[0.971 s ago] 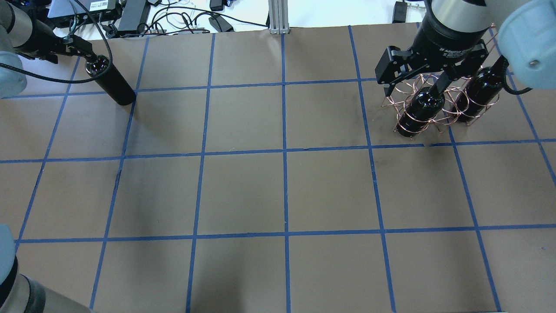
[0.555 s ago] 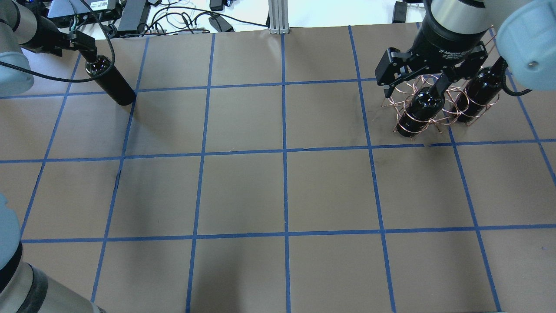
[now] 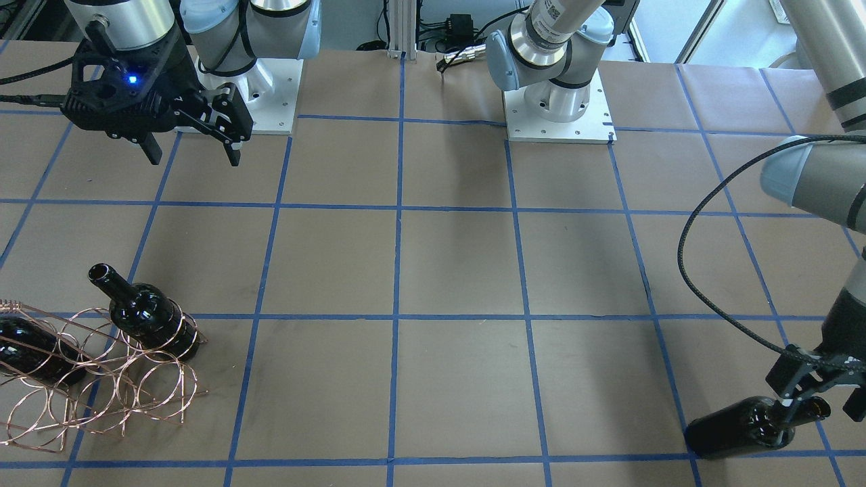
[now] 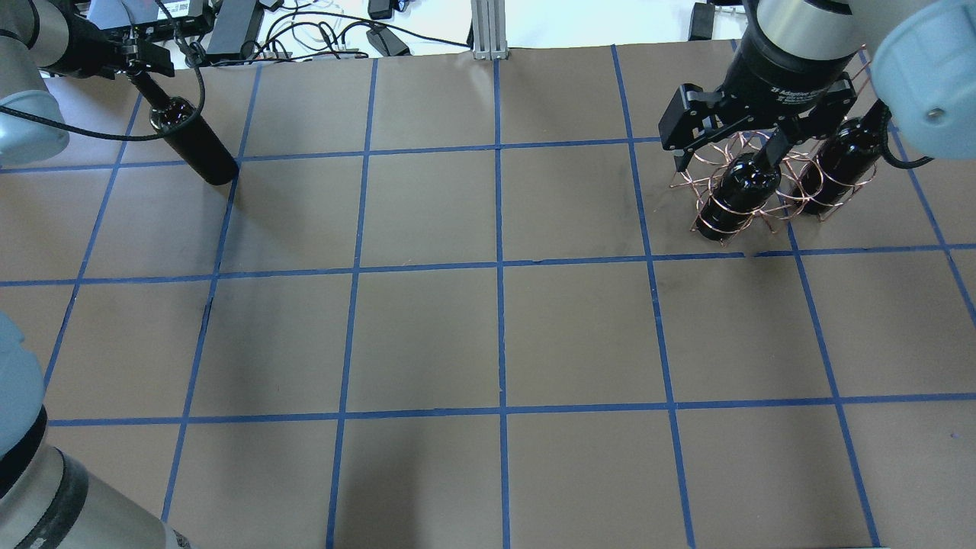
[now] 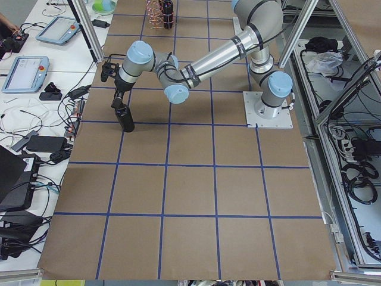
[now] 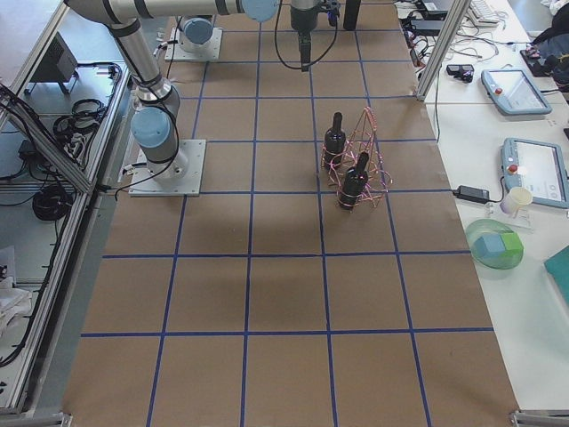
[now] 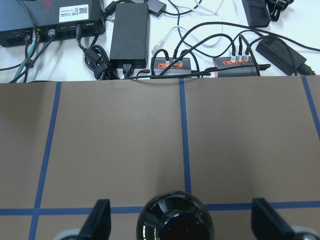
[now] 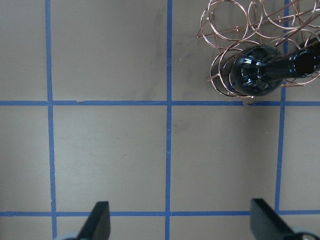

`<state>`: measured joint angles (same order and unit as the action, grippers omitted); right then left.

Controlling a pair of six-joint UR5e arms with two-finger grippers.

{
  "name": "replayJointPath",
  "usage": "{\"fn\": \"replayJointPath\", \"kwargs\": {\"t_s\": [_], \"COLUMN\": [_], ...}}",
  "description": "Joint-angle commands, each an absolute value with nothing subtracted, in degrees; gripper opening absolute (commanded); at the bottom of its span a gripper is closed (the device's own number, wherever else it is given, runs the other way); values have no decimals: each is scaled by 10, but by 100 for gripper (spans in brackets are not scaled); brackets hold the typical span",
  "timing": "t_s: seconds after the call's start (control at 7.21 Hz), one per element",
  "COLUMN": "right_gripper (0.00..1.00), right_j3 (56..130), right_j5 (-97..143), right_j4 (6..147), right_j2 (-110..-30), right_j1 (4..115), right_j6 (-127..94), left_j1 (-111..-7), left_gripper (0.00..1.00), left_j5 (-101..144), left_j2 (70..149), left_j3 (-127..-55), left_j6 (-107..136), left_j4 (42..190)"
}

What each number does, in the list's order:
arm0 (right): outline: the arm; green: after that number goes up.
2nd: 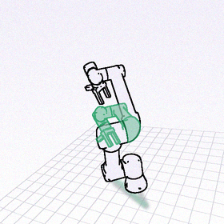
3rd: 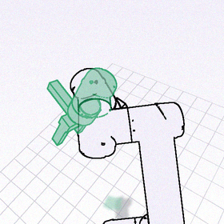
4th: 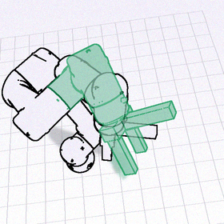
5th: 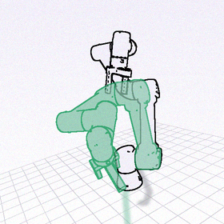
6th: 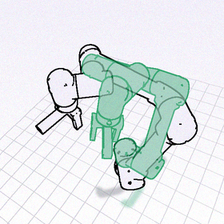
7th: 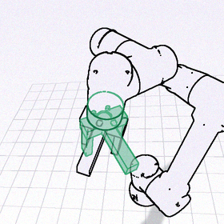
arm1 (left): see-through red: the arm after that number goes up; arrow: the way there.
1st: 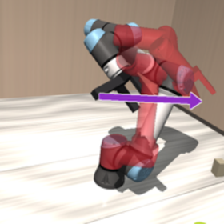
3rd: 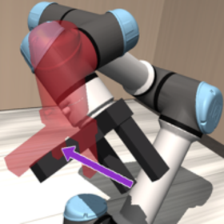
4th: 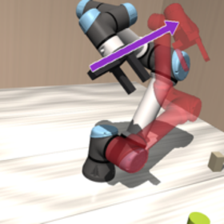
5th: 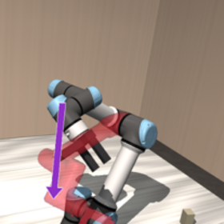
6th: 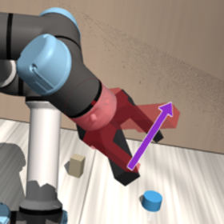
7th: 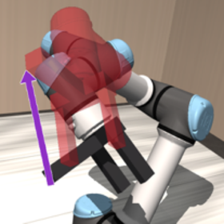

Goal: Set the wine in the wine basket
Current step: 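Close the left gripper on the bottle neck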

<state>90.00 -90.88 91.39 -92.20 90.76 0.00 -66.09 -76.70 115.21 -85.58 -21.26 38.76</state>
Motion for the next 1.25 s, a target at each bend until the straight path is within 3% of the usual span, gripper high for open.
{"fn": "replayJointPath", "kwargs": {"t_s": [0.0, 0.14, 0.42, 0.69, 1.11], "right_gripper": [100, 100, 100, 100, 100], "right_j3": [900, 900, 900, 900, 901], "right_j5": [-909, -909, -909, -922, -923], "right_j4": [913, 914, 913, 913, 912], "right_j2": [-922, -922, -922, -921, -921], "right_j1": [908, 908, 908, 907, 908], "right_j6": [0, 0, 0, 1, 0], "left_j1": [-661, -661, -661, -661, -661], "left_gripper": [90, 86, 59, 59, 49], "left_j5": [-763, -765, -767, -766, -764], "left_j2": [1155, 1153, 1151, 1152, 1151], "left_j3": [-857, -857, -855, -855, -854], "left_j6": [-215, -217, -219, -219, -229], "left_j4": [390, 419, 426, 425, 404]}}
